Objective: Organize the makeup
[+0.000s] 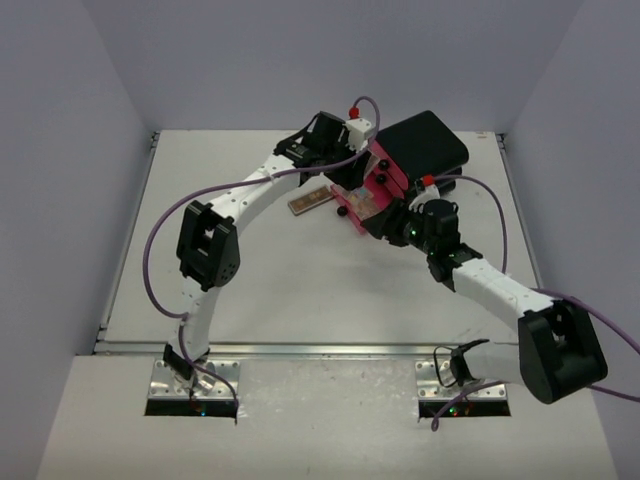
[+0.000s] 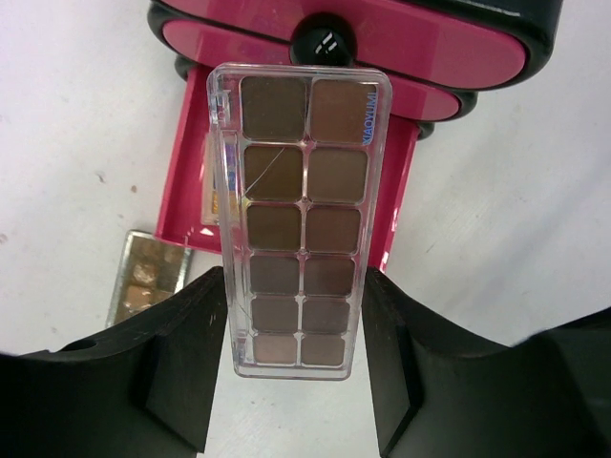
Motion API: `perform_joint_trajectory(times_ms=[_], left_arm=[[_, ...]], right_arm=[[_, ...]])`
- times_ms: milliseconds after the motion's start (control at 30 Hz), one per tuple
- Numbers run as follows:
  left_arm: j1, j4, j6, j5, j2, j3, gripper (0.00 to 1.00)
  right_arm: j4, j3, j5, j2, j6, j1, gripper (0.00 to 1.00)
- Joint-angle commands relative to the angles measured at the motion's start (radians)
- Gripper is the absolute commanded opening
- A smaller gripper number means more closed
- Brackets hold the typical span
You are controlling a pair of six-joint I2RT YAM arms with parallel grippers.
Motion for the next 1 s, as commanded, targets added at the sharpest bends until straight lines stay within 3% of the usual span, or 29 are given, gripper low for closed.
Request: perform_joint_trajectory(times_ms=[0, 167, 600, 833, 933, 967], left_arm=[[-0.007, 0.064, -0.086, 0.055, -0.058, -0.002, 0.00], [-0.007, 0.066, -0.091, 0.059, -0.058, -0.005, 0.00], [-0.006, 0.079, -0.109, 0.083, -0.057, -0.013, 0.00], [-0.004, 0.087, -0.154, 0.093, -0.059, -0.012, 0.00], [-0.004, 0.086, -0.164, 0.108, -0.058, -0.015, 0.00], [-0.004, 0.086, -0.168, 0.113, -0.057, -0.021, 0.00]], right_arm=[[0.327, 0.000, 0.141, 0.059, 0.094, 0.049, 0.60], [0.454, 0.039, 0.141, 0.197, 0.148, 0.061, 0.60], [0.533, 0.162, 0.171, 0.387, 0.192, 0.066, 0.53], [0.540, 0.176, 0.202, 0.431, 0.220, 0.072, 0.42], [0.558, 0.181, 0.219, 0.443, 0.222, 0.075, 0.34], [0.563, 0.184, 0.224, 0.449, 0.224, 0.075, 0.28]])
